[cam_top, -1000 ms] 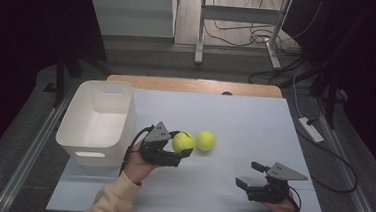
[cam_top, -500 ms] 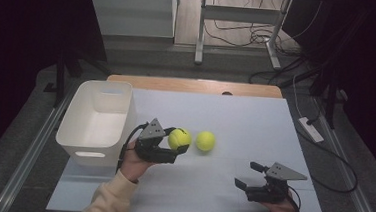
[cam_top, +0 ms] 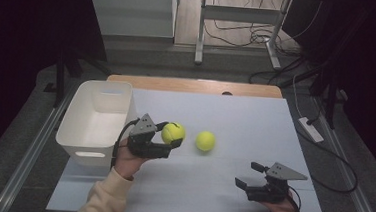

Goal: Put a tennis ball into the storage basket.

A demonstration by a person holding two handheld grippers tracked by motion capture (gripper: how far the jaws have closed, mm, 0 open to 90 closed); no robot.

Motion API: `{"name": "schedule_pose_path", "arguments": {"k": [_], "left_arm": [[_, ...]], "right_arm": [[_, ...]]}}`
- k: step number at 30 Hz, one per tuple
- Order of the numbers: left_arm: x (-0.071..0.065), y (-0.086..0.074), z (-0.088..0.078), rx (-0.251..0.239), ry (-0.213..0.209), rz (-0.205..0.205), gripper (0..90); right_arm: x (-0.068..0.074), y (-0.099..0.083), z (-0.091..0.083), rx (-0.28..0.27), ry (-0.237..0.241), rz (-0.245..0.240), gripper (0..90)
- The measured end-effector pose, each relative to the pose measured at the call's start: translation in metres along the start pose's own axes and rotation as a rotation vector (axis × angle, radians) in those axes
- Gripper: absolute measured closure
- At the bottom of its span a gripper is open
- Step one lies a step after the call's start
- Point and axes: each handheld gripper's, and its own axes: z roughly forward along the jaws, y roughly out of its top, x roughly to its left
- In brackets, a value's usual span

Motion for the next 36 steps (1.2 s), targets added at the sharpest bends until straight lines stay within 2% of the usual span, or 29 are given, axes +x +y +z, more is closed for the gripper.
{"name": "schedule_pose_path", "arguments": {"k": [8, 14, 25, 30, 36], "left_arm": [[-0.002, 0.007, -0.004, -0.03, 0.012, -0.011, 27.3], [-0.001, 0.014, -0.007, -0.034, 0.035, 0.002, 27.4], [0.011, 0.024, -0.013, -0.04, 0.068, -0.002, 27.3], [0.019, 0.027, -0.016, -0.043, 0.072, -0.026, 27.4], [0.024, 0.032, -0.019, -0.041, 0.094, -0.028, 27.4]], "right_arm": [[-0.001, 0.0, 0.0, -0.003, -0.002, 0.005, 12.1], [-0.001, 0.0, 0.001, -0.003, -0.002, 0.007, 12.0], [-0.001, 0.0, 0.0, -0.002, -0.003, 0.009, 12.0], [-0.001, 0.0, 0.0, -0.004, -0.003, 0.01, 12.0], [-0.002, 0.0, 0.001, -0.004, -0.001, 0.011, 12.0]]}}
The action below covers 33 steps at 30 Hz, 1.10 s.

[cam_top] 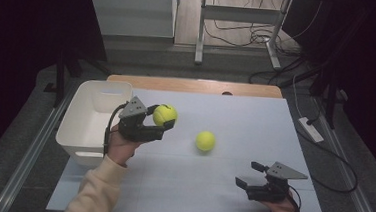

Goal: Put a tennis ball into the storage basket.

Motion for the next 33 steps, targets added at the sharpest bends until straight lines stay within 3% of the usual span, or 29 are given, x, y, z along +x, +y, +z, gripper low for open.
{"name": "schedule_pose_path", "arguments": {"k": [13, 33], "left_arm": [[0.017, 0.01, -0.009, -0.007, 0.049, -0.022, 27.4], [0.037, 0.014, -0.022, -0.009, 0.115, -0.043, 27.4]], "right_arm": [[-0.001, 0.0, 0.0, 0.001, -0.002, 0.002, 12.0], [0.0, 0.0, 0.0, 0.003, -0.004, -0.001, 12.0]]}}
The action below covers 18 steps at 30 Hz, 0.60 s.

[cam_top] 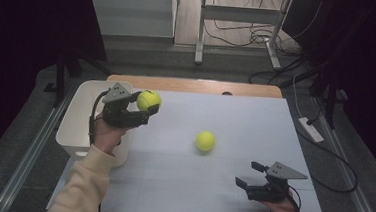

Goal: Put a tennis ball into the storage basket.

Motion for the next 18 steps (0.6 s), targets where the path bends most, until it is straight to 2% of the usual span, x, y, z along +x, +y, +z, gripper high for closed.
{"name": "schedule_pose_path", "arguments": {"k": [18], "left_arm": [[0.027, 0.0, -0.006, 0.007, 0.067, -0.036, 27.4]], "right_arm": [[0.0, 0.0, 0.0, 0.003, -0.002, -0.001, 12.0]]}}
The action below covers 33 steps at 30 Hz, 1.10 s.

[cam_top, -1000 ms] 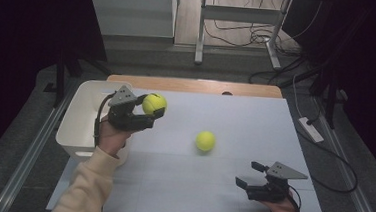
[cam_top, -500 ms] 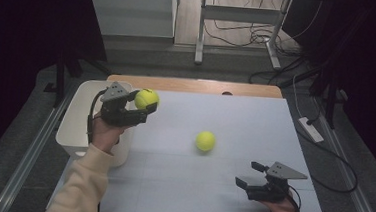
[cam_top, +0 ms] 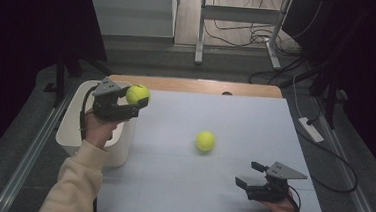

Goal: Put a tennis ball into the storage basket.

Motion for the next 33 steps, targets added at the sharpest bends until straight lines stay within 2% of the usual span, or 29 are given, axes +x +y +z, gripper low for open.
{"name": "schedule_pose_path", "arguments": {"k": [8, 17, 33], "left_arm": [[0.008, -0.001, -0.001, 0.01, 0.023, -0.009, 27.4], [0.021, -0.001, -0.004, 0.012, 0.047, -0.037, 27.4], [0.044, -0.001, -0.01, 0.034, 0.115, -0.06, 27.3]], "right_arm": [[0.0, 0.0, 0.0, 0.004, 0.0, -0.003, 12.0], [0.001, 0.0, 0.0, 0.004, -0.001, -0.003, 12.0], [0.001, 0.0, 0.001, 0.008, 0.001, -0.007, 12.0]]}}
